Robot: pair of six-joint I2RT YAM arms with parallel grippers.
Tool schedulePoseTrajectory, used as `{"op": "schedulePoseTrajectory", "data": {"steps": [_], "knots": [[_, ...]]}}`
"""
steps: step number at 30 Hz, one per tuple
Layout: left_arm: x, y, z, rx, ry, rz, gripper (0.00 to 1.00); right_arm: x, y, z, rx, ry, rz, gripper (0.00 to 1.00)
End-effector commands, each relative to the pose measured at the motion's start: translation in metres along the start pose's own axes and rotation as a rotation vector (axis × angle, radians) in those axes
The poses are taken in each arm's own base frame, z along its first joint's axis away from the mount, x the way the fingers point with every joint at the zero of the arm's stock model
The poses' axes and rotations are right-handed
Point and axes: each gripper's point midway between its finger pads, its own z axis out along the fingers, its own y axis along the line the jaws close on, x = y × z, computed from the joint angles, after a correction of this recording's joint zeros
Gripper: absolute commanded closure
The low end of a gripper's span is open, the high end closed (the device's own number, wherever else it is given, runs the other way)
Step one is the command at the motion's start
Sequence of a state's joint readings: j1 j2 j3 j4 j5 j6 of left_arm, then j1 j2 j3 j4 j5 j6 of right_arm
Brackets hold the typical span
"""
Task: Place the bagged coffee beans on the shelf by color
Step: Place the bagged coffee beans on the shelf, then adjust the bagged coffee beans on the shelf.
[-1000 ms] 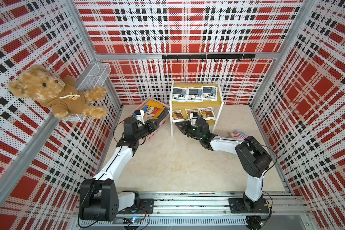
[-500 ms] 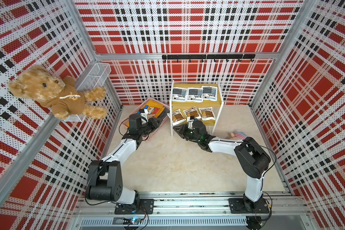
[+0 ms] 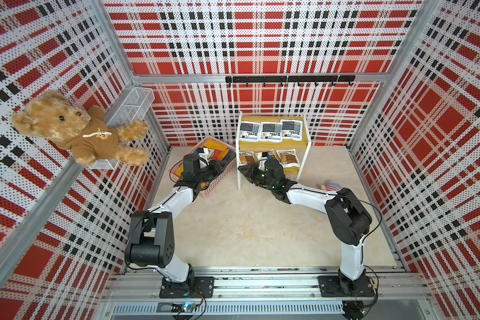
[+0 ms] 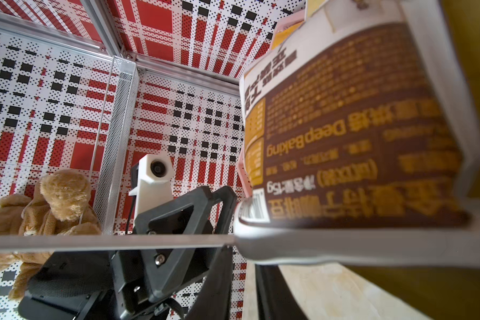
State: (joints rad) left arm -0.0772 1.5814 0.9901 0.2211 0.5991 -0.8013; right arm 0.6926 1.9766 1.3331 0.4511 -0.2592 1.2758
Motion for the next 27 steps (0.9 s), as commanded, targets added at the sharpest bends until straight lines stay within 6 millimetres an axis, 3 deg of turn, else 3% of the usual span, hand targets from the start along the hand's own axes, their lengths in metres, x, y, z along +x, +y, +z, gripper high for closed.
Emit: {"op": "schedulePoseTrajectory", "data": {"steps": [1,9,15,22,27], "knots": [[-0.003,-0.007,0.000,0.026,-0.005,0.028,0.69,-0.002,-0.009,0.008,0.027,0.003,-0.005,0.77],[0.000,-0.004,-0.002,0.025,-0.002,0.025,0.68,0.011,0.001,-0.011,-0.010,0.030,-0.028,0.69],[0.001,-0.007,0.001,0.038,-0.006,0.018,0.68,0.039,-0.003,-0.040,0.018,0.092,-0.063,0.58],[-0.004,-0.018,0.025,0.074,0.010,0.023,0.79,0.060,-0.026,-0.111,0.151,0.110,-0.132,0.59],[-0.005,-0.018,0.047,0.092,0.031,0.013,0.92,0.063,-0.033,-0.164,0.245,0.091,-0.202,0.61]]}}
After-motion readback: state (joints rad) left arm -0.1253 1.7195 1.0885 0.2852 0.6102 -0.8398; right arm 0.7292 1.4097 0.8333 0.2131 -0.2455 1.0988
